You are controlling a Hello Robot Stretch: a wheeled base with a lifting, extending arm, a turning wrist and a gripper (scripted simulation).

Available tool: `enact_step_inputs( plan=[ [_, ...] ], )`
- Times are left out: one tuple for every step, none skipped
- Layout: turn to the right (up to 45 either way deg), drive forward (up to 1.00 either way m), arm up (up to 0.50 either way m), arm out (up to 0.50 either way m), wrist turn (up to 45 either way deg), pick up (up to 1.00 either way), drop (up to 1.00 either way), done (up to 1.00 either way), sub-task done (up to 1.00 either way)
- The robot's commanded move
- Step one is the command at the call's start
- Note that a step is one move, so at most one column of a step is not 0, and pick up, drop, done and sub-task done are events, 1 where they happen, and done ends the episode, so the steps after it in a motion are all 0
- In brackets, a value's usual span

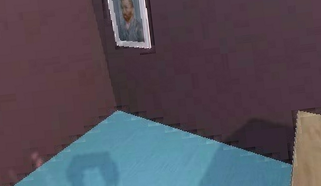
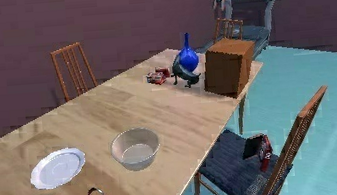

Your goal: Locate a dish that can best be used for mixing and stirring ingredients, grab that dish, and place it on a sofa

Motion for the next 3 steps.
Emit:
enact_step_inputs(
  plan=[
    [0.0, 0.00, 0.50, 0.00, 0.0, 0.00, 0.00, 0.00, 0.00],
    [0.0, 0.00, 0.38, 0.00, 0.0, 0.00, 0.00, 0.00, 0.00],
    [0.0, 0.00, 0.00, 0.26, 0.0, 0.00, 0.00, 0.00, 0.00]
  ],
)
